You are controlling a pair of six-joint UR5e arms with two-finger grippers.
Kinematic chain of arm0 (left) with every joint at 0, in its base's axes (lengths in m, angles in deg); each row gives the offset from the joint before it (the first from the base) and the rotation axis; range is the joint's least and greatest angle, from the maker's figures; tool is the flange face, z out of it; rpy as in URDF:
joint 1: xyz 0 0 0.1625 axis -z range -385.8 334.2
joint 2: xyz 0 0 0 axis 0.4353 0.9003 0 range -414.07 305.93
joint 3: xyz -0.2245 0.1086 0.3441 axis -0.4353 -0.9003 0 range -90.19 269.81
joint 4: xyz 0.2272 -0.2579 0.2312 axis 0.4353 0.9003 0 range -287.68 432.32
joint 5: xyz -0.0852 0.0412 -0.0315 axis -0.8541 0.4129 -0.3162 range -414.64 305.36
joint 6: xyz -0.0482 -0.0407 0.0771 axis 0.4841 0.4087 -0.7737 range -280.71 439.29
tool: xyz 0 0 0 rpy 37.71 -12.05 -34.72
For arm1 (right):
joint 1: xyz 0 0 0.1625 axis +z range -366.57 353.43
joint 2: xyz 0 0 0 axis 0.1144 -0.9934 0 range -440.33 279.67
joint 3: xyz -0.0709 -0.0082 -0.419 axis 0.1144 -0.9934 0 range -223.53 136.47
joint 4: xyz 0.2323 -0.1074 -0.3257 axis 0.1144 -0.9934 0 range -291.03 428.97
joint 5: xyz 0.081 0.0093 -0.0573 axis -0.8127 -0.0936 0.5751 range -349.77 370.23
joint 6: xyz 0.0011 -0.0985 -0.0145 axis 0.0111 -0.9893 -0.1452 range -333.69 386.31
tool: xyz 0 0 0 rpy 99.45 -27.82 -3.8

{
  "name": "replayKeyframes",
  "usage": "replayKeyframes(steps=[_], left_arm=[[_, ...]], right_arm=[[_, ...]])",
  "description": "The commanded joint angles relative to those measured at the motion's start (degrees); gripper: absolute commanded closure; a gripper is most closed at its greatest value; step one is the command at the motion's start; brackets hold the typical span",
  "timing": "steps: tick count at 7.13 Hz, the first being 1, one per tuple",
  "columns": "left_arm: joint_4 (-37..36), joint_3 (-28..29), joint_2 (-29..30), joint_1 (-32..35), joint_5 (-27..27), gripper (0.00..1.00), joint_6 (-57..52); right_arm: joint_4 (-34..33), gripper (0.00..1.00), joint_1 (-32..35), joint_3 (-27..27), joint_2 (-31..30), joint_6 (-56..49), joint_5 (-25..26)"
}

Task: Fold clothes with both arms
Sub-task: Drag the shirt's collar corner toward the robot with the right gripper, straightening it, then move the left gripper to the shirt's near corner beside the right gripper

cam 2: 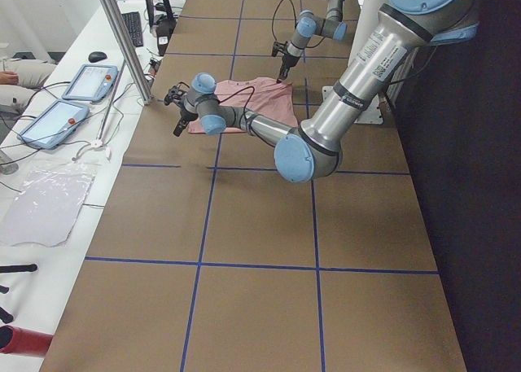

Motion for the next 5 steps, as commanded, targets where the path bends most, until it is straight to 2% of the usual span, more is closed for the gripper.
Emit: replayKeyframes(steps=[1,2,3,5], left_arm=[[-1.2,-2.1,0.0,-1.6,-0.3,0.00,2.8],[-3.0,-5.8,-1.8,-2.5,-0.3,0.00,5.1],[-8.1,-14.3,-5.2,-3.9,-0.4,0.00,8.0],[-20.6,-35.9,-15.1,-12.6,0.1,0.00,16.0]], right_arm=[[-0.1,0.00,-1.0,0.9,-0.1,-0.2,0.5],[0.0,0.00,-2.3,0.9,-0.1,-0.1,0.9],[0.1,0.00,-2.6,1.1,0.0,-0.1,1.0],[0.2,0.00,-2.5,2.2,0.1,-0.7,0.4]])
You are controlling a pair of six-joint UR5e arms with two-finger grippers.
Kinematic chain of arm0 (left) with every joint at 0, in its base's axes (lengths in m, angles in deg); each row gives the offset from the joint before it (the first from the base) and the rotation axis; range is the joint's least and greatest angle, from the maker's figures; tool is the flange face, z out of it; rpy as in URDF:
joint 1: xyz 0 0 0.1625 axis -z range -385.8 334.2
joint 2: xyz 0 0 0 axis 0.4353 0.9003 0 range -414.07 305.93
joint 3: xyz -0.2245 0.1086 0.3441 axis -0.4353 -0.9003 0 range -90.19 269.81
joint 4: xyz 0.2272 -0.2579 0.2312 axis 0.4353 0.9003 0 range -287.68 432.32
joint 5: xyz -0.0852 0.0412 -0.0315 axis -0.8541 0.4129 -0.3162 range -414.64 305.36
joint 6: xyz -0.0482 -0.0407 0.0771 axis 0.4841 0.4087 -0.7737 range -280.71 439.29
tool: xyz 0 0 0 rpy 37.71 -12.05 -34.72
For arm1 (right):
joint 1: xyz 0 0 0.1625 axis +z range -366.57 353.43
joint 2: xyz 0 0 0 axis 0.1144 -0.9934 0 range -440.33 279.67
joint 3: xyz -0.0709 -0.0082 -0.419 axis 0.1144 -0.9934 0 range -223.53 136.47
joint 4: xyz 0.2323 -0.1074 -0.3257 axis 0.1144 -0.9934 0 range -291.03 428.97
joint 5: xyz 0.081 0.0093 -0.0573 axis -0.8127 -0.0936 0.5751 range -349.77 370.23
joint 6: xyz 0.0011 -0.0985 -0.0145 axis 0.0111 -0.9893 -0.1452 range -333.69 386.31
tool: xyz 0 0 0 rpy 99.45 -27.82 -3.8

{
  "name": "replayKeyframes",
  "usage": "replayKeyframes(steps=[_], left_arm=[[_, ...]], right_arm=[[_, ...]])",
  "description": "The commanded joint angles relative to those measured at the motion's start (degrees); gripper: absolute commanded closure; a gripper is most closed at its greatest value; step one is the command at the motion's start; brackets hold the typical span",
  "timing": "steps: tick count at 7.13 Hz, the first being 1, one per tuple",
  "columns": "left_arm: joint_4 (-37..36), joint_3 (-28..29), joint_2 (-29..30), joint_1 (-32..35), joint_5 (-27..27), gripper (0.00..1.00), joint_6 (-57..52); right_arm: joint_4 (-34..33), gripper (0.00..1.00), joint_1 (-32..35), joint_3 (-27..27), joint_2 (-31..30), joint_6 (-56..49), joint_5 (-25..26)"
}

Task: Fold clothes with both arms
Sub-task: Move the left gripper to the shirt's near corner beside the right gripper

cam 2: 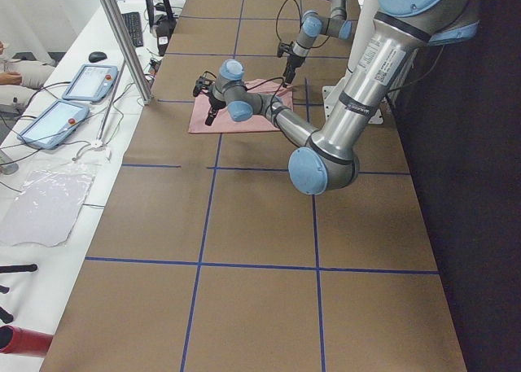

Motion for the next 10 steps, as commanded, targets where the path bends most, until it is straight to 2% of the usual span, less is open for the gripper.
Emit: replayKeyframes(steps=[1,2,3,4,6,8,10], left_arm=[[-8.3,-16.7,-8.6,-10.2,2.2,0.00,11.4],[-8.4,-18.1,-10.6,-15.9,7.0,0.00,17.5],[-8.2,-18.3,-11.5,-20.2,9.1,0.04,25.3],[-8.3,-18.3,-11.6,-25.3,13.5,0.18,32.1],[-8.4,-18.2,-12.6,-29.3,14.4,0.26,35.4],[-8.4,-18.0,-12.9,-30.8,15.1,0.30,35.4],[-8.4,-17.9,-12.9,-30.9,15.1,0.39,35.4]], right_arm=[[0.0,0.00,0.2,1.3,0.1,-0.7,-1.0],[0.3,0.00,2.3,1.4,0.0,-0.8,-4.7],[0.7,0.00,3.8,1.9,0.1,-0.7,-7.0],[0.7,0.00,4.4,2.3,0.1,-0.7,-7.1],[0.6,0.00,4.9,2.3,0.1,-0.7,-7.0],[0.6,0.00,4.9,2.3,0.1,-0.6,-6.9],[0.6,0.00,4.9,2.3,0.1,-0.6,-6.8]])
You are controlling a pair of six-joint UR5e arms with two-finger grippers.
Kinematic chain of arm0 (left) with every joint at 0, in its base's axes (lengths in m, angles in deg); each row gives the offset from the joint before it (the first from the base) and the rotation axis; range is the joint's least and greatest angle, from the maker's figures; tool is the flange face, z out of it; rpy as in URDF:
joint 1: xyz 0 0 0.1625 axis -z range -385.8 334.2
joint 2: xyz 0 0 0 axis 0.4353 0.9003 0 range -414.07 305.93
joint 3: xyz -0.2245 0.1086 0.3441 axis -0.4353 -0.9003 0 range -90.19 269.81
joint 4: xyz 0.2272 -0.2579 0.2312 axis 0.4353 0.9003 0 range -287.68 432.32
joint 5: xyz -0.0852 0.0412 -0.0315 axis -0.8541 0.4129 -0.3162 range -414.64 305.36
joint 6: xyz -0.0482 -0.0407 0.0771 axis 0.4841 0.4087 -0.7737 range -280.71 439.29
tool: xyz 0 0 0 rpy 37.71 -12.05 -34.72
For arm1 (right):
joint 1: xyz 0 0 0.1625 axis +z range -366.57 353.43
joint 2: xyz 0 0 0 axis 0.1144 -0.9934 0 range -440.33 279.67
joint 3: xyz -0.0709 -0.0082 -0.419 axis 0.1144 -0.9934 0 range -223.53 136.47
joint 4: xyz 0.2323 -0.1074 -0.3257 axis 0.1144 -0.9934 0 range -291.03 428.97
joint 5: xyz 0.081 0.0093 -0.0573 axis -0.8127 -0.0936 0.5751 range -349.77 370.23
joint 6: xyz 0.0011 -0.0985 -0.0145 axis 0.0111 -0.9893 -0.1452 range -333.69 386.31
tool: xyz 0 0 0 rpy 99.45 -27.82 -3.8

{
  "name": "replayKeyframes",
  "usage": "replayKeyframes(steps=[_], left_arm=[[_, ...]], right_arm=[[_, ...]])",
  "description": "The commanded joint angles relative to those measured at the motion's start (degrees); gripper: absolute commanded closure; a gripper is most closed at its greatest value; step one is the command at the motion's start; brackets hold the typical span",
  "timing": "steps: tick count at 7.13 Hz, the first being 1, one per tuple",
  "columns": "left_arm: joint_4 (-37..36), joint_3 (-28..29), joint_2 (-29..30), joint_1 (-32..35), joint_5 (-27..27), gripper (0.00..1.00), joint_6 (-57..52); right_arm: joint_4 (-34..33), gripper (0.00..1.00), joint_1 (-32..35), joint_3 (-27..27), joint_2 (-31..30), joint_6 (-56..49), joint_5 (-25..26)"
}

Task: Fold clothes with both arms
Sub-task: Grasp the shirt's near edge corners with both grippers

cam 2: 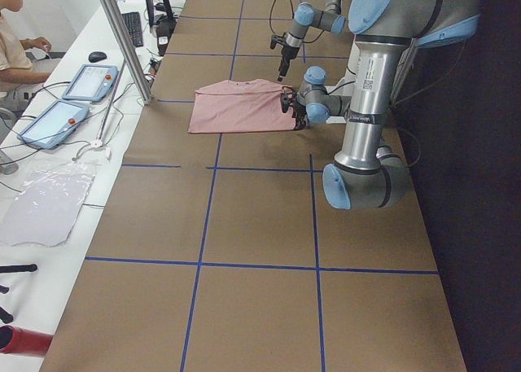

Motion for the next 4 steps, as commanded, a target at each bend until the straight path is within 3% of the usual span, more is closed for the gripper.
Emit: replayKeyframes(steps=[1,4], left_arm=[[0.0,0.2,0.0,-0.2,0.0,0.39,0.0],[-0.1,0.5,0.0,-0.2,-0.1,0.39,0.0]], right_arm=[[0.0,0.00,0.0,0.1,0.1,0.0,0.1],[0.0,0.00,0.0,0.1,0.1,0.2,0.2]])
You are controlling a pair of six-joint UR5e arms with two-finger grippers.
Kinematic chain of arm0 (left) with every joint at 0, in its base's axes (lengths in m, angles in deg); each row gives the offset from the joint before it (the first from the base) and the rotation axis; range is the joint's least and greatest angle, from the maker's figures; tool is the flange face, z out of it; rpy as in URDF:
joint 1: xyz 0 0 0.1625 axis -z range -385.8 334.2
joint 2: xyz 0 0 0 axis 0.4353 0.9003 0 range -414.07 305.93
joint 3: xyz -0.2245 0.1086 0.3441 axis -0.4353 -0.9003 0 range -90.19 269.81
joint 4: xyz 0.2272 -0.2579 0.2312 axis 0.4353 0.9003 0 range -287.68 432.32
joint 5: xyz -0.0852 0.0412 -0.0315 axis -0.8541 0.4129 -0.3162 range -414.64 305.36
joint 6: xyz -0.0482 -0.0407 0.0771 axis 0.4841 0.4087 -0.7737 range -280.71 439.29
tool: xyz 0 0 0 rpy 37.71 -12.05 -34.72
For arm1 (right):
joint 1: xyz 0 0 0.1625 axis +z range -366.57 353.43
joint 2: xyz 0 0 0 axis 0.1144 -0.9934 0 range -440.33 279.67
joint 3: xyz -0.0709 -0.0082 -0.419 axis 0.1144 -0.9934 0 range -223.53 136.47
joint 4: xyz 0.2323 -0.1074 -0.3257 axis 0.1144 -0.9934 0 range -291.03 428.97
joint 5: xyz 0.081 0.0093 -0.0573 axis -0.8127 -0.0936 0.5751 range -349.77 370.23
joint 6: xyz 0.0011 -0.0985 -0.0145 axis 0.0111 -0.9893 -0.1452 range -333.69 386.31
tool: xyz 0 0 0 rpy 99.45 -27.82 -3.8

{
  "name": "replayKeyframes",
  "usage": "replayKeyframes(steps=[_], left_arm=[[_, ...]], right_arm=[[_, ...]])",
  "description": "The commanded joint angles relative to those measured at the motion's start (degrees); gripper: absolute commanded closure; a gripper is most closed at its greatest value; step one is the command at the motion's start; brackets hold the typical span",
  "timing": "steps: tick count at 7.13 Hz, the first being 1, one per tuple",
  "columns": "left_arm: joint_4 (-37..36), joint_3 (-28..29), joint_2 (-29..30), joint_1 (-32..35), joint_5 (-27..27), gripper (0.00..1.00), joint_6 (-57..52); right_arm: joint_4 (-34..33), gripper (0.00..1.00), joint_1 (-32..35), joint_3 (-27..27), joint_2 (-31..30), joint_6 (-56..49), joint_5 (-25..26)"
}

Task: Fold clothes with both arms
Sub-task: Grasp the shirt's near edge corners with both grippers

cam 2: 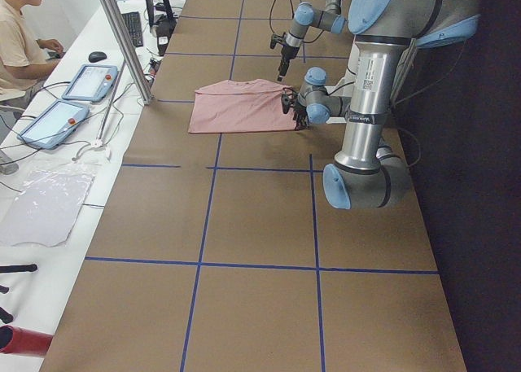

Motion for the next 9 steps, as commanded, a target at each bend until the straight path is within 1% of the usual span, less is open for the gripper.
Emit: replayKeyframes(steps=[1,2,3,4,9], left_arm=[[0.0,0.1,-0.1,-0.1,-0.1,0.39,0.0],[0.0,0.1,-0.1,-0.3,-0.1,0.39,0.0],[0.0,0.2,-0.1,-0.3,-0.1,0.46,0.0],[0.0,0.2,0.0,-0.3,-0.1,0.48,0.0],[0.0,0.4,0.3,-0.3,-0.2,0.48,-0.1]], right_arm=[[0.0,0.00,0.0,0.0,-0.1,0.1,0.1],[0.0,0.00,0.0,0.0,-0.1,0.1,0.0],[0.0,0.00,0.0,0.0,-0.1,0.1,0.1],[0.0,0.00,0.0,0.0,-0.1,0.1,0.1],[0.0,0.00,0.0,-0.1,-0.1,0.1,0.1]])
